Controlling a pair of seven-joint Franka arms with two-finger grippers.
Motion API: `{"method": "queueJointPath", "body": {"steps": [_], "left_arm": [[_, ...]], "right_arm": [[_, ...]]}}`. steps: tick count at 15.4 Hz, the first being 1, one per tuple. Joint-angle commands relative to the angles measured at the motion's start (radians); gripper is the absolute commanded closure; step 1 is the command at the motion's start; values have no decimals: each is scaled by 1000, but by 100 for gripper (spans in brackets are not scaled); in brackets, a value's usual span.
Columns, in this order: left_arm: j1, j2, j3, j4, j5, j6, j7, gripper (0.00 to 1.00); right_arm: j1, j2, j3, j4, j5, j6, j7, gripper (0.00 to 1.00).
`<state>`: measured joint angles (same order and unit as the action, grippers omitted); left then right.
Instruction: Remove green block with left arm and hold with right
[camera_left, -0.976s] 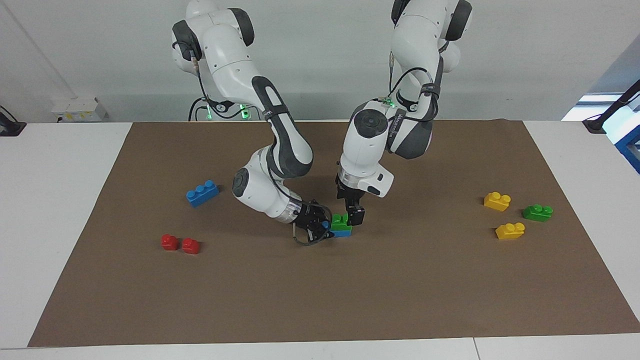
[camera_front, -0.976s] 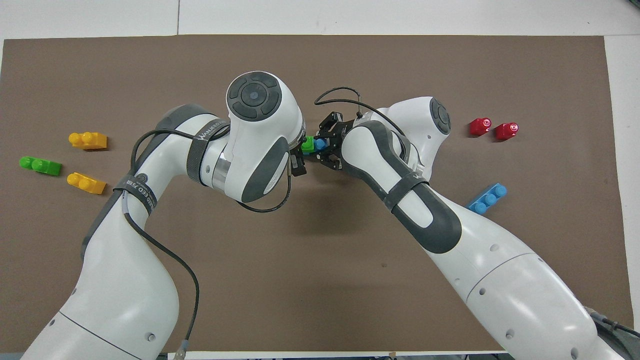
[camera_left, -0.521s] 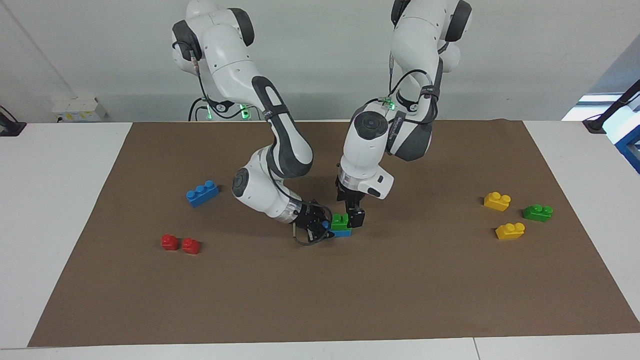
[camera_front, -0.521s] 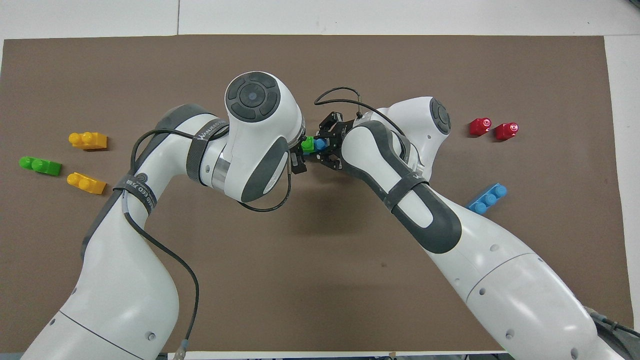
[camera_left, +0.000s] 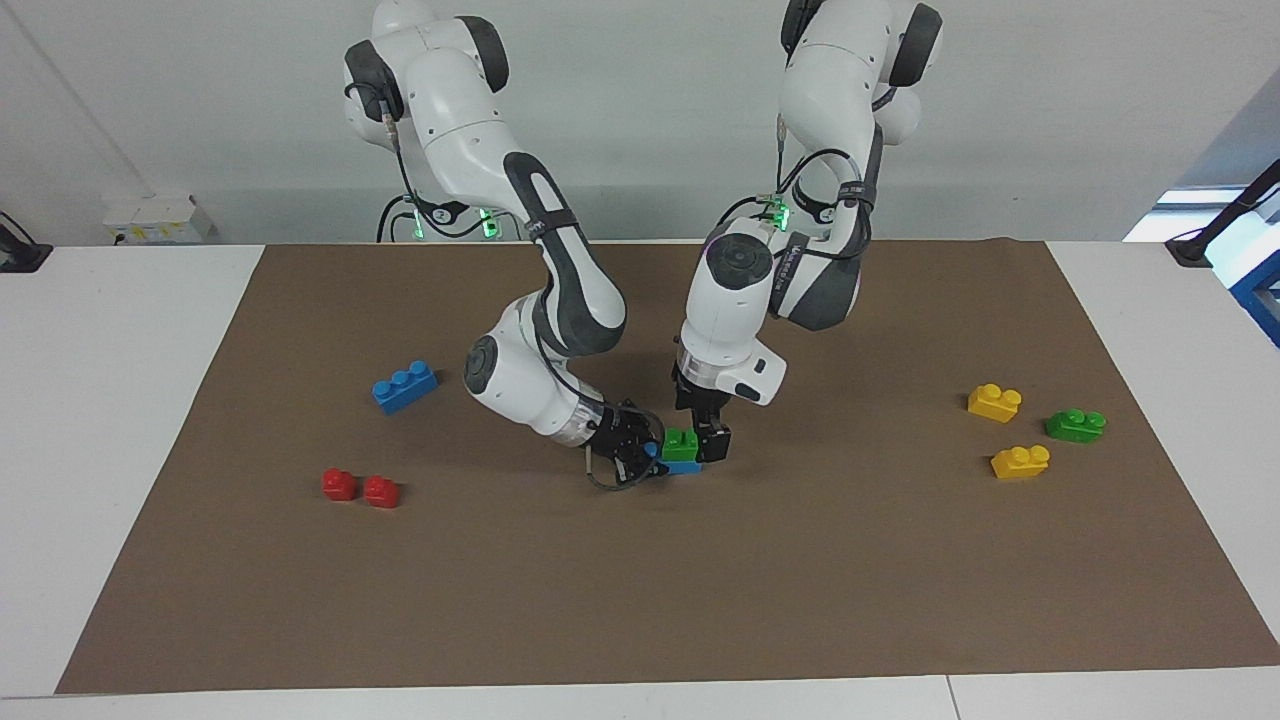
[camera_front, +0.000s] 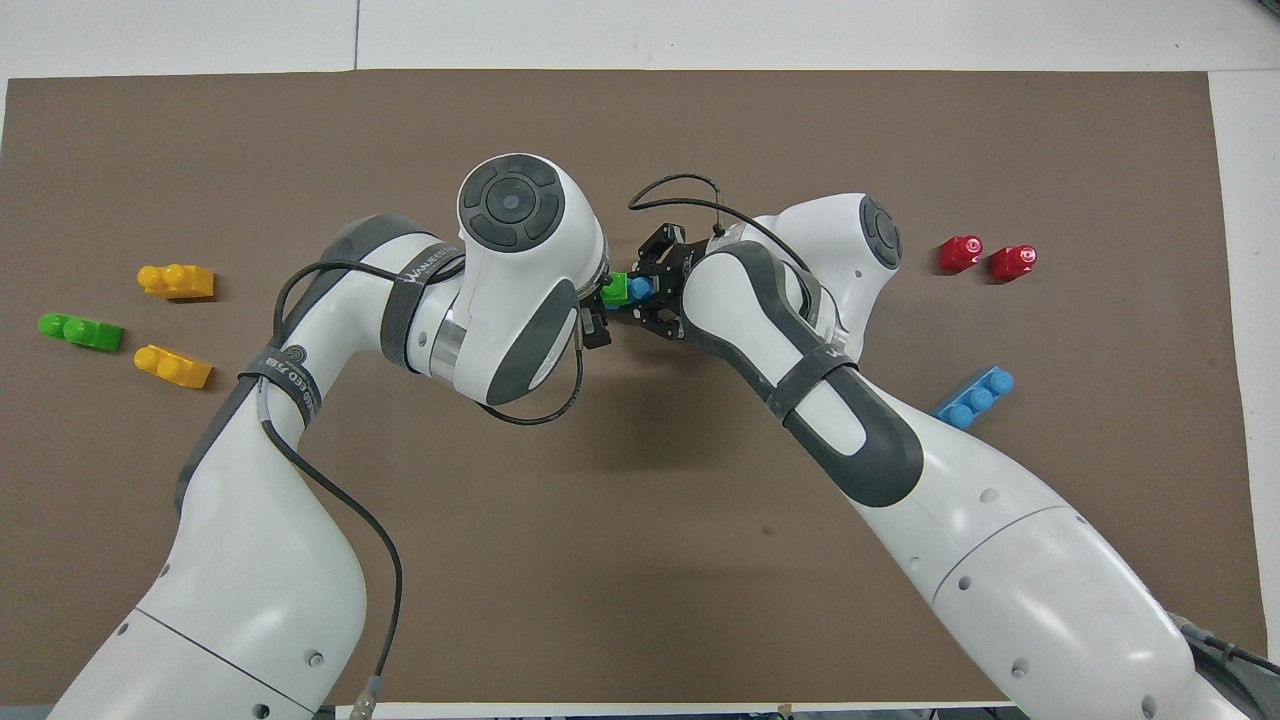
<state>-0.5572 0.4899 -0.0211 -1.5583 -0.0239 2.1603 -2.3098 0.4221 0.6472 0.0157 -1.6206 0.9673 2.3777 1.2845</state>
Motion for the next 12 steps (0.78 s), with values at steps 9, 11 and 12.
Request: {"method": "queueJointPath", "body": {"steps": [9,11,12], "left_arm": [[-20,3,15,-66,48,79,-31,5],[-21,3,13,-68,59,81,-40,21],[-29,1,15,-66,62,81,-40,35]], "right_arm": [[-6,-1,7,-10,30,29,-47,79],[-6,-1,7,-10,30,31,-48,79],[-6,-1,7,-12,30,35,-50,79]]}}
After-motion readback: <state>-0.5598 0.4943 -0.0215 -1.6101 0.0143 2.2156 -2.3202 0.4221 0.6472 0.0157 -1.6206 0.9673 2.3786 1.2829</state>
